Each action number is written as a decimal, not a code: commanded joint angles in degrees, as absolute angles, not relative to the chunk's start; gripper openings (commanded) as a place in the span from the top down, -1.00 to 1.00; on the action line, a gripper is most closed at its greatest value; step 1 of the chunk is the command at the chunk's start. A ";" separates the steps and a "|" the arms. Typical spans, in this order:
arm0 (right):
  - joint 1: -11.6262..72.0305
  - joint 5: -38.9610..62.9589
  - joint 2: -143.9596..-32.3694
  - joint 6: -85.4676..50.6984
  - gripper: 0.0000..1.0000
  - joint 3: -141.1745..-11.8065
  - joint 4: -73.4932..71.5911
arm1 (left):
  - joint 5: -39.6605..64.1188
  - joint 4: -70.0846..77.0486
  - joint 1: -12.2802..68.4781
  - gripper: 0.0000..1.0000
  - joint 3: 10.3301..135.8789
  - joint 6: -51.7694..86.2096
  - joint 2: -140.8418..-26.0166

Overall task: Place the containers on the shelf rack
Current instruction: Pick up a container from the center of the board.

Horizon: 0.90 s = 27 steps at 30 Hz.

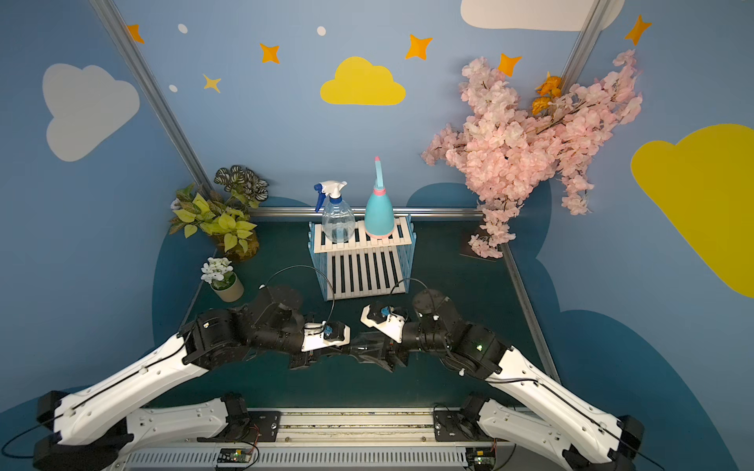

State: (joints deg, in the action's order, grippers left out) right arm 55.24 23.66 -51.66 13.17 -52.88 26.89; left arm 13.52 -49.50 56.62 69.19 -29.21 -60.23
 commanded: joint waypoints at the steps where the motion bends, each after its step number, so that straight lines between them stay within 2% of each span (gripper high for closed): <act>1: 57.27 24.33 -52.92 13.54 -0.58 -51.59 21.88 | 15.61 -54.60 56.33 0.92 71.75 -32.80 -60.62; 6: 59.03 24.77 -55.19 10.79 -0.44 -48.49 14.46 | 16.69 -55.00 56.34 0.91 73.07 -34.22 -61.93; 9: 58.98 22.42 -55.26 9.86 -0.39 -48.02 15.06 | 16.06 -55.26 56.20 0.91 73.25 -35.06 -62.08; 13: 58.97 21.54 -54.21 11.05 -0.69 -46.02 16.66 | 16.13 -56.13 55.10 0.92 73.10 -35.73 -61.65; 17: 59.31 23.28 -53.72 11.74 -0.84 -43.02 16.05 | 15.56 -58.26 54.60 0.92 74.45 -36.40 -61.69; 27: 63.23 14.32 -54.74 20.72 -0.89 -41.76 18.94 | 20.16 -63.74 54.54 0.91 79.47 -36.69 -63.37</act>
